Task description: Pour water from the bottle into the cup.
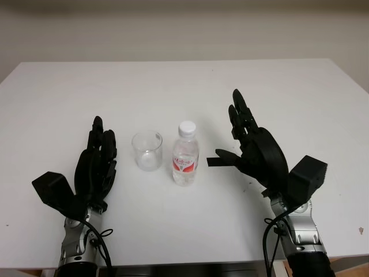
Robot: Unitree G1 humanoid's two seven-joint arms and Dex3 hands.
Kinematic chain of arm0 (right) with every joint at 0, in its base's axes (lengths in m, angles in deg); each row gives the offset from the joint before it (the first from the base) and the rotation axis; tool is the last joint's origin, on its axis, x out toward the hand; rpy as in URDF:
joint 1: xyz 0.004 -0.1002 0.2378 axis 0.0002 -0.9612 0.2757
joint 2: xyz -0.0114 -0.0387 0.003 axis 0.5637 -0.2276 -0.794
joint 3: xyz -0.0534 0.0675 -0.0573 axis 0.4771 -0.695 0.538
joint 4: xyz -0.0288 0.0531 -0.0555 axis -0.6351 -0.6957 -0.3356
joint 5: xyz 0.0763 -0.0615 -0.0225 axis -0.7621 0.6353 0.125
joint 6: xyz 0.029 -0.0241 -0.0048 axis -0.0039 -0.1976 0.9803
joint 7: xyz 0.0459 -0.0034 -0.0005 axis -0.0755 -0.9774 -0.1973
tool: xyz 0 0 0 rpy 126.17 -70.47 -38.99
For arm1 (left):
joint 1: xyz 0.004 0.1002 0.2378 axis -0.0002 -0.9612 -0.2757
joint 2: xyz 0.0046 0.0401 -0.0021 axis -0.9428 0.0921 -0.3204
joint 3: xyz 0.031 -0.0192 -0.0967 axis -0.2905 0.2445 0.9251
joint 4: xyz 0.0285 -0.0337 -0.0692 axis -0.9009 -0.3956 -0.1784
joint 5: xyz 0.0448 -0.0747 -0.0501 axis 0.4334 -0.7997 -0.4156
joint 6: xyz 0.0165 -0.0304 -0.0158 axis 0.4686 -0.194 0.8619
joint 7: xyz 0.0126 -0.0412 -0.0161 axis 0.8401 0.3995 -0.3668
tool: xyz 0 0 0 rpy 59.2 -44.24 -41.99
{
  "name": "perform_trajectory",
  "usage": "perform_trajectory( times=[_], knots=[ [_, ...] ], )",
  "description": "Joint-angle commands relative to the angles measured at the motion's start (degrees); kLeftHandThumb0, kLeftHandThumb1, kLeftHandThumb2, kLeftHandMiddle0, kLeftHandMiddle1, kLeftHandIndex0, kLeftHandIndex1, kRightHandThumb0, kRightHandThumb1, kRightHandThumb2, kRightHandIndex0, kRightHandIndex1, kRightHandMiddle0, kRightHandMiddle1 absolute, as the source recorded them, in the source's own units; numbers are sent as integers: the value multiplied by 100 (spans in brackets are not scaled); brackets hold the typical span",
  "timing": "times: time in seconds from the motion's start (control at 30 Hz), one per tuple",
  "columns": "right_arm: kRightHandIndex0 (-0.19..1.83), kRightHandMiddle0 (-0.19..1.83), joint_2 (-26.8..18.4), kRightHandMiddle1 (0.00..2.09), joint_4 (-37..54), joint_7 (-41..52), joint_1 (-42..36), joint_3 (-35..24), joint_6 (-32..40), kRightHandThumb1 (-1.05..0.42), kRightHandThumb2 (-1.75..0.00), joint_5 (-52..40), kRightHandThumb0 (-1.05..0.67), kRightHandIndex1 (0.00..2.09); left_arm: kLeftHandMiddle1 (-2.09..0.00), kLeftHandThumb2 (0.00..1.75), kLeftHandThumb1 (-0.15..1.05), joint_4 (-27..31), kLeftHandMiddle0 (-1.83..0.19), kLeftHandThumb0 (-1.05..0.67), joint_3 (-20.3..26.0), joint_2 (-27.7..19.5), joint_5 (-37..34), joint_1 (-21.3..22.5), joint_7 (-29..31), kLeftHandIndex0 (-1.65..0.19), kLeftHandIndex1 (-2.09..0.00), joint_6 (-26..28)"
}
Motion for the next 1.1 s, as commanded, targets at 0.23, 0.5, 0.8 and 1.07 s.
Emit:
perform_trajectory(
  times=[0.23,0.5,0.8,1.07],
  knots=[
    [-19,-19,-13,0,321,68,-248,477,43,-88,-5,270,-102,0,-6,42,105,-201,16,-76,-8,83,10,-123,-32,17,-6,17],
    [-19,-19,534,0,-894,-323,218,902,51,-87,-5,644,-98,0,-5,42,105,-139,17,-74,-1,116,-21,-196,-28,18,-5,26],
    [-19,-19,876,0,-1665,-524,541,1016,-217,-91,-6,760,-105,0,-5,44,105,-119,16,-74,-22,140,36,-266,-51,18,-5,-32],
    [-19,-19,1038,0,-1796,-614,572,985,-273,-90,-5,681,-105,0,-5,45,105,-141,17,-74,-51,129,66,-278,-48,18,-5,-54]
  ],
)
